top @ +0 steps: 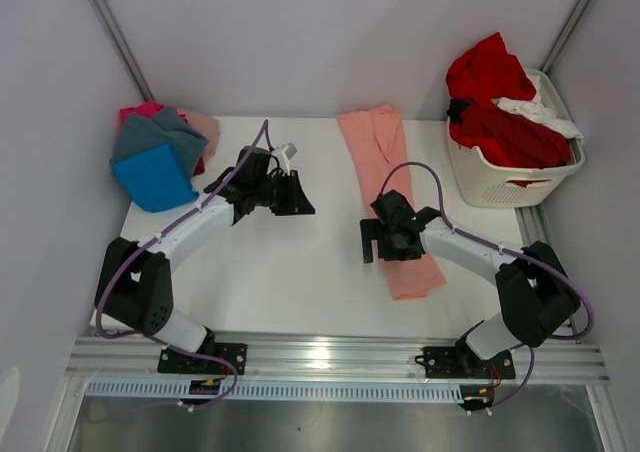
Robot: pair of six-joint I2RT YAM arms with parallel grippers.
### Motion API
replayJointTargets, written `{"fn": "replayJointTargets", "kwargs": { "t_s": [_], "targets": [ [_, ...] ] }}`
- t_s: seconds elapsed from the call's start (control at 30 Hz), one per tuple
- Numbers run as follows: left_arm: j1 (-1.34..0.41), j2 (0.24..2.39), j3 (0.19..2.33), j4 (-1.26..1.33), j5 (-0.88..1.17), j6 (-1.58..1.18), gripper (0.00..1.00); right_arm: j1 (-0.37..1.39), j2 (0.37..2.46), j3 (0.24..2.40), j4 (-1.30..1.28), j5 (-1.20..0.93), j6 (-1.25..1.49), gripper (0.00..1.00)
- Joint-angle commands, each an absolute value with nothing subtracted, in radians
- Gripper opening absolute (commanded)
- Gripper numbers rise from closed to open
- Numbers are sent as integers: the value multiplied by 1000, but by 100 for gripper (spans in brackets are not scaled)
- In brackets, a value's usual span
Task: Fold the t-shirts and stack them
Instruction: Rotate the tshirt 90 degrees
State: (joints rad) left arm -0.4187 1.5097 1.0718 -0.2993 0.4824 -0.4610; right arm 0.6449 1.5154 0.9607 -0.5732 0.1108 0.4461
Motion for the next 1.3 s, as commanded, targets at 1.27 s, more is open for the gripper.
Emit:
{"fn": "replayJointTargets", "kwargs": {
  "t_s": [1.27],
  "targets": [
    [-436, 1347, 954, -178, 576, -471, 18, 753, 1459, 1108, -307, -259, 290, 97]
  ]
}}
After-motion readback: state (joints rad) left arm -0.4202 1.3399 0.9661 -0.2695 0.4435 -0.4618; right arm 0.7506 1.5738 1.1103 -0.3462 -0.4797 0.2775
